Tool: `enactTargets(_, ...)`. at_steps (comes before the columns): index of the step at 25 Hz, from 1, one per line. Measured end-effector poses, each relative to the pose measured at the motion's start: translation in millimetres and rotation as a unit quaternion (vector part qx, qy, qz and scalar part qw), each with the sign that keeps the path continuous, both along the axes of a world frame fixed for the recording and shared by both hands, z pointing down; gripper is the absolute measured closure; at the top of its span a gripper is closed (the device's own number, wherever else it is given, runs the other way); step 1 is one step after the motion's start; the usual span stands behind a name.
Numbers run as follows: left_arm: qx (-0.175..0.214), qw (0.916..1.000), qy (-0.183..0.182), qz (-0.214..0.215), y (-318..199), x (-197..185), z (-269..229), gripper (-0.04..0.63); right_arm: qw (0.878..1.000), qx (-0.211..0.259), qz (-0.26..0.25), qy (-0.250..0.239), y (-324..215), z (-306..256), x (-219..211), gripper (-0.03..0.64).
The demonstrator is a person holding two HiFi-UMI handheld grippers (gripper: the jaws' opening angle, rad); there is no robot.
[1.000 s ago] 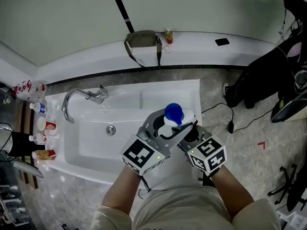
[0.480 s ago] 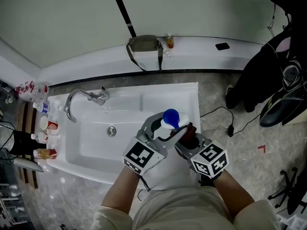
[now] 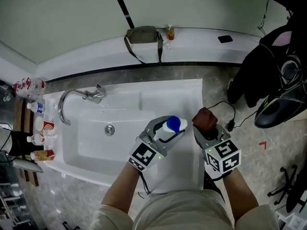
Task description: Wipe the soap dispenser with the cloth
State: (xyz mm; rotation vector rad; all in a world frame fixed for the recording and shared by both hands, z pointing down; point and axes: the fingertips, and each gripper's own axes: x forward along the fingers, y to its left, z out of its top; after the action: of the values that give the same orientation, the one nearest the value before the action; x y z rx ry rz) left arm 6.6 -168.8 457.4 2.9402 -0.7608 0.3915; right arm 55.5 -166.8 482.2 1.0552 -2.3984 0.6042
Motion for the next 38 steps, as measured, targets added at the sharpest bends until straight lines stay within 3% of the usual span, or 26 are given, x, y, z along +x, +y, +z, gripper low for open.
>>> enactTargets(8, -0.015, 0.9977, -0.021, 0.062, 6.9, 12.7, 63.2, 0.374, 0.999, -0.022, 0.024, 0.001, 1.3, 30.3, 8.9, 0.537)
enactTargets(15, 0.003, 0.9929, -0.034, 0.114, 13.6, 15.8, 75.4, 0.374, 0.999, -0.024, 0.027, -0.009, 2.8, 37.2, 5.3, 0.537)
enactTargets(18, 0.007, 0.9927, -0.034, 0.115, 14.9, 16.2, 73.9, 0.373, 0.999, -0.026, 0.034, -0.008, 3.9, 37.2, 5.7, 0.537)
enactTargets(21, 0.026, 0.9951, -0.029, 0.091, 14.1, 12.9, 64.5, 0.363, 0.999, -0.027, 0.041, -0.006, 6.7, 36.0, 6.7, 0.537)
enactTargets(24, 0.043, 0.9976, 0.019, 0.051, 14.8, 1.1, 32.9, 0.354, 0.998, -0.026, 0.053, -0.004, 10.3, 33.5, 9.9, 0.537)
enactTargets(26, 0.049, 0.9971, 0.059, -0.001, 16.0, -15.0, 9.0, 0.354, 0.997, -0.024, 0.067, -0.004, 14.0, 31.0, 13.9, 0.537)
enactTargets(29, 0.03, 0.989, 0.1, -0.105, 24.1, -48.4, -9.6, 0.357, 0.996, -0.017, 0.087, -0.001, 24.4, 25.5, 18.4, 0.537)
enactTargets(30, 0.032, 0.9859, 0.098, -0.132, 27.9, -57.6, -13.5, 0.389, 0.996, -0.014, 0.091, 0.0, 28.6, 23.0, 19.1, 0.537)
enactTargets(33, 0.052, 0.9771, 0.082, -0.189, 37.4, -74.2, -25.8, 0.595, 0.995, -0.002, 0.104, 0.004, 44.1, 14.8, 20.9, 0.537)
enactTargets(38, 0.054, 0.9715, 0.077, -0.218, 69.1, -75.3, -52.4, 0.595, 0.992, 0.029, 0.12, 0.004, 81.4, -7.7, 20.3, 0.538)
